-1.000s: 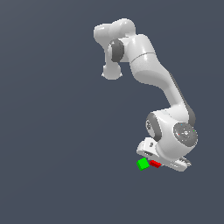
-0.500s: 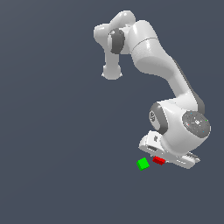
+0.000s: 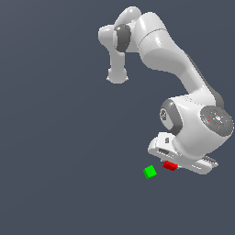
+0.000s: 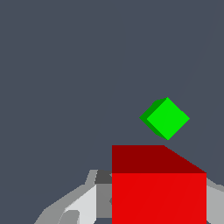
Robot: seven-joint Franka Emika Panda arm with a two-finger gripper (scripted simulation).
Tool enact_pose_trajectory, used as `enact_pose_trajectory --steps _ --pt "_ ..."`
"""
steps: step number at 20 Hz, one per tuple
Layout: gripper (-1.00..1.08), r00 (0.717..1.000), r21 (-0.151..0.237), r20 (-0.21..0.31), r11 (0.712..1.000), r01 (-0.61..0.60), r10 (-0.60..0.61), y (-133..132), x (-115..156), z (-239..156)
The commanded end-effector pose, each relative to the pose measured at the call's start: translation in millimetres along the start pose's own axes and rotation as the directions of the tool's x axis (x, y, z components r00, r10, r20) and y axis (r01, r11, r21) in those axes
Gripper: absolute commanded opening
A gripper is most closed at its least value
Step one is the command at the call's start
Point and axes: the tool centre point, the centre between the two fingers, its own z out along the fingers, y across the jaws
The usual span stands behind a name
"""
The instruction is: Stack the red cube on top of the green cube.
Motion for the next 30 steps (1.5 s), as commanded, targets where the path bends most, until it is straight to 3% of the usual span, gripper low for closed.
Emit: enact_pose_trajectory --steps 1,15,20,21,30 --pt "-1.0 1.0 0.0 0.0 1.0 0.0 0.0 0 0 1" --pt "-1.0 1.0 -0.001 0.001 1.0 0.0 0.0 48 32 51" --pt "-1.0 1.0 -0.001 0.001 1.0 0.0 0.0 53 37 58" --pt "1.0 1.0 -0.001 0.001 1.0 0.0 0.0 53 37 58" --pt "1.0 1.0 -0.001 0.001 1.0 0.0 0.0 53 37 58"
